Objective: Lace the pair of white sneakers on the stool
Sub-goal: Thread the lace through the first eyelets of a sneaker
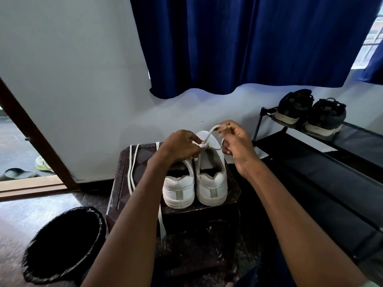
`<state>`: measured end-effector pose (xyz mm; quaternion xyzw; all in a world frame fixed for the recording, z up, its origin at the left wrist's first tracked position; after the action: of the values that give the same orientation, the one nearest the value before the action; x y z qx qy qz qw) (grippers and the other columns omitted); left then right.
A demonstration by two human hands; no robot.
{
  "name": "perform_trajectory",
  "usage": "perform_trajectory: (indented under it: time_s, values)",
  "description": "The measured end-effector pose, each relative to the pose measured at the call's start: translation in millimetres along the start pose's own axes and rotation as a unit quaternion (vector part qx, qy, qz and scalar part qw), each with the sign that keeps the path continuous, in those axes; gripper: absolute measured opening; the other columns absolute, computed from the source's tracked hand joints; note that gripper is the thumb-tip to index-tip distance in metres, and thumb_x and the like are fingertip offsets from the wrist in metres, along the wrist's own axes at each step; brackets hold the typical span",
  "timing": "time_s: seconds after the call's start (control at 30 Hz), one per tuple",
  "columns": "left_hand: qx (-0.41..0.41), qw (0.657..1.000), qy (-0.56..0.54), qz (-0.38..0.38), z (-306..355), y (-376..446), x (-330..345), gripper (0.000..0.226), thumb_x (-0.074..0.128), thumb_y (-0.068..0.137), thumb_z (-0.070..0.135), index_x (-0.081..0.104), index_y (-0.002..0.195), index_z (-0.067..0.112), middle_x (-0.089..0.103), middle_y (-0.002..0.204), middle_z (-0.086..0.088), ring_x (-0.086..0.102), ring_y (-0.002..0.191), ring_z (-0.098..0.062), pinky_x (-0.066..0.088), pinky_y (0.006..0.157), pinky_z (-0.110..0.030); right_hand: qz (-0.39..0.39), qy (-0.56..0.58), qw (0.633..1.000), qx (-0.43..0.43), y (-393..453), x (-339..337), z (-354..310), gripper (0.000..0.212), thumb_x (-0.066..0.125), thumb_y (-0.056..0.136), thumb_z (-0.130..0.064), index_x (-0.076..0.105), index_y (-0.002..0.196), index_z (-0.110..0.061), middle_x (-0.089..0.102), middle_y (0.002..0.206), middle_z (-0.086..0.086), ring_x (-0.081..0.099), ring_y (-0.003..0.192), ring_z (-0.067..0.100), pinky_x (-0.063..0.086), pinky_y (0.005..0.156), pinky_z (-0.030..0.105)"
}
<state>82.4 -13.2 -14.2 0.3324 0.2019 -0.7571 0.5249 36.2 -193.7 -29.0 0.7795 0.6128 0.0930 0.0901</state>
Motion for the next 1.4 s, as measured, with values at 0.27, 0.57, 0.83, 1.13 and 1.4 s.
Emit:
perform_trajectory:
  time_s: [0.27,0.57,0.83,1.13,1.4]
  values:
    - [-0.01,1.0,0.002,-0.011,3,-2,-1,0.019,0.068,0.082,0.018,0.074,0.099,0.026,0.074,0.065,0.005,0.073,0.063,-0.011,0.045,0.059,-0.017,0.029,-0.09,0.996,0.007,4,-3,11,0.017,0.066,0.099,-0.03,0.064,0.084,-0.023,0.05,0.062,-0.013,0.041,0.054,0.005,0.037,0.053,0.025]
    - [-0.025,0.993,0.067,0.097,6,0,10,0.026,0.068,0.061,0.061,0.071,0.077,0.041,0.071,0.084,0.01,0.068,0.087,-0.019,0.058,0.079,-0.036,0.007,-0.334,0.942,0.02,4,-10,19,0.037,0.079,0.084,-0.051,0.077,0.109,-0.022,0.068,0.107,-0.006,0.063,0.097,0.011,0.05,0.09,0.03]
    - [-0.048,0.99,0.076,0.112,5,-2,5,0.012,0.076,0.078,0.029,0.076,0.088,0.035,0.074,0.096,0.005,0.069,0.097,-0.023,0.056,0.089,-0.039,-0.021,-0.316,0.948,-0.017,2,-3,20,0.05,0.072,0.074,-0.001,0.072,0.115,-0.029,0.061,0.122,-0.002,0.057,0.081,0.001,0.049,0.069,0.021]
    - [-0.072,0.996,0.024,0.055,-5,-1,-2,0.027,0.071,0.057,0.052,0.074,0.08,0.038,0.069,0.074,0.012,0.07,0.092,-0.02,0.052,0.099,-0.046,-0.077,-0.399,0.906,-0.122,-5,13,17,0.045,0.071,0.078,0.0,0.077,0.104,-0.035,0.052,0.106,-0.01,0.059,0.097,0.014,0.054,0.079,0.036]
    - [-0.069,0.996,0.017,0.054,-3,0,0,0.041,0.063,0.048,0.061,0.076,0.078,0.037,0.072,0.084,0.012,0.069,0.092,-0.018,0.054,0.096,-0.043,-0.086,-0.429,0.888,-0.144,2,16,25,0.006,0.074,0.092,-0.029,0.074,0.095,-0.025,0.053,0.105,-0.003,0.055,0.096,0.015,0.047,0.077,0.035]
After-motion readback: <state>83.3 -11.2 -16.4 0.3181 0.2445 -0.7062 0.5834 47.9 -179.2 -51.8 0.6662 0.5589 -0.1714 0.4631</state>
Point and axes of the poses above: each hand's wrist, its own y-axis towards the middle knuckle, its own x-axis out of the palm, z = x × y, the point moved 2 cm from there along y, towards the middle knuckle
